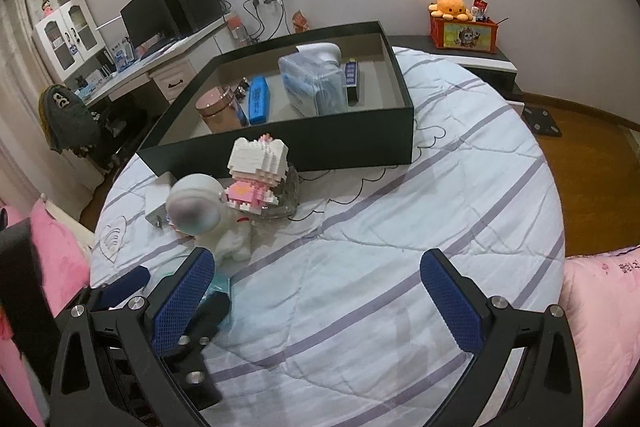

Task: Organize rigid objects
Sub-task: 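Grasp the teal brush case with left tool while right tool grasps white astronaut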

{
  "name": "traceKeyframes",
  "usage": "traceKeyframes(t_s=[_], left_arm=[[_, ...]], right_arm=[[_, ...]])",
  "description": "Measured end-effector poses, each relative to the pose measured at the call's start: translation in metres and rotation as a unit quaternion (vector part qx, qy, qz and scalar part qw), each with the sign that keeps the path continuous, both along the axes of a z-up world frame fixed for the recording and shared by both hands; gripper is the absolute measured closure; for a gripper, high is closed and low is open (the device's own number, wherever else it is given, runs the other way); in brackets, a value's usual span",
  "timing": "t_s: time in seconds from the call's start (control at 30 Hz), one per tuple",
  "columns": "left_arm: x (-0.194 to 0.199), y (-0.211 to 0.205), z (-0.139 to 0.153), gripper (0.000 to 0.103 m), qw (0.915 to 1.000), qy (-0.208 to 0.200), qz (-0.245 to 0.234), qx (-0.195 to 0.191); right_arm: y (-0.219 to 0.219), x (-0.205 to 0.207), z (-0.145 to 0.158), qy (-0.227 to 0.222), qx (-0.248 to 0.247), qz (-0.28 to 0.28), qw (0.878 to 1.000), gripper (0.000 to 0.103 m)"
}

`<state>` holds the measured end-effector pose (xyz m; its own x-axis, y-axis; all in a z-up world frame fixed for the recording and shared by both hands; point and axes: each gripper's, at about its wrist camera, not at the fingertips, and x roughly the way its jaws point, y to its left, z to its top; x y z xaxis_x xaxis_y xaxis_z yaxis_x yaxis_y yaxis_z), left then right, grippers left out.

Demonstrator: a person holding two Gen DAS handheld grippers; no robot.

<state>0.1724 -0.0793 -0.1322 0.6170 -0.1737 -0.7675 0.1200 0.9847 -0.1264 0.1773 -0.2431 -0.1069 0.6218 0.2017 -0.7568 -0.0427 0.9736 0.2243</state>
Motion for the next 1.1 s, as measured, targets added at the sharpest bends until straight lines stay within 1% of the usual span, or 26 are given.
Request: traceKeyframes(t_s=[0.03, 0.07, 0.1, 0.17, 0.4, 0.7, 0.73, 0.77, 0.8, 0.87, 0.9, 0.93, 1.0, 1.1], left_arm=[[-0.001, 0.002, 0.001, 0.014, 1.0000, -0.001, -0.001, -0.005], [-0.001, 0.005, 0.001, 0.024, 1.0000, -0.003, -0.001, -0.007], [-0.001, 0.009, 0.001, 0.028, 1.0000, -0.005, 0.003, -0.002], [0.001, 0.017, 0.000, 0.028, 0.9999, -0.005, 0.002, -0.011], [0.001, 0.041, 0.004, 0.028, 0.9996, -0.007, 0.021, -0.015], [0.003, 0.071, 0.005, 0.028, 0.9984, -0.011, 0.055, -0.010], [0.004, 0.074, 0.005, 0.028, 0.9983, -0.010, 0.057, -0.011], [0.004, 0.076, 0.005, 0.028, 0.9982, -0.010, 0.058, -0.011], [0.004, 0.078, 0.005, 0.028, 0.9981, -0.010, 0.060, -0.011], [0.005, 0.081, 0.005, 0.028, 0.9980, -0.009, 0.061, -0.013], [0.005, 0.082, 0.005, 0.028, 0.9980, -0.009, 0.062, -0.014], [0.005, 0.083, 0.005, 0.028, 0.9979, -0.009, 0.062, -0.015], [0.005, 0.084, 0.006, 0.028, 0.9979, -0.009, 0.063, -0.017], [0.002, 0.083, 0.008, 0.028, 0.9978, -0.012, 0.063, -0.018]], right_arm=[[0.000, 0.001, -0.002, 0.003, 0.000, 0.001, 1.000, 0.000], [0.001, 0.002, -0.004, 0.005, 0.000, 0.003, 1.000, 0.000], [0.001, 0.004, -0.006, 0.007, -0.001, 0.004, 1.000, 0.000], [0.004, 0.006, -0.010, 0.011, 0.001, 0.005, 1.000, 0.000], [0.024, 0.014, -0.014, 0.010, 0.000, 0.028, 1.000, 0.000], [0.061, 0.027, -0.025, 0.016, 0.011, 0.067, 0.998, 0.000], [0.065, 0.031, -0.028, 0.016, 0.010, 0.065, 0.998, 0.003], [0.066, 0.034, -0.030, 0.018, 0.010, 0.062, 0.998, 0.011], [0.068, 0.036, -0.033, 0.019, 0.008, 0.059, 0.998, 0.014], [0.071, 0.042, -0.035, 0.013, -0.005, 0.052, 0.999, 0.028], [0.073, 0.043, -0.036, 0.011, -0.007, 0.054, 0.998, 0.030], [0.075, 0.043, -0.036, 0.008, -0.011, 0.055, 0.998, 0.034], [0.077, 0.041, -0.036, 0.005, -0.006, 0.064, 0.998, 0.051], [0.073, 0.035, -0.034, 0.003, 0.000, 0.067, 0.998, 0.051]])
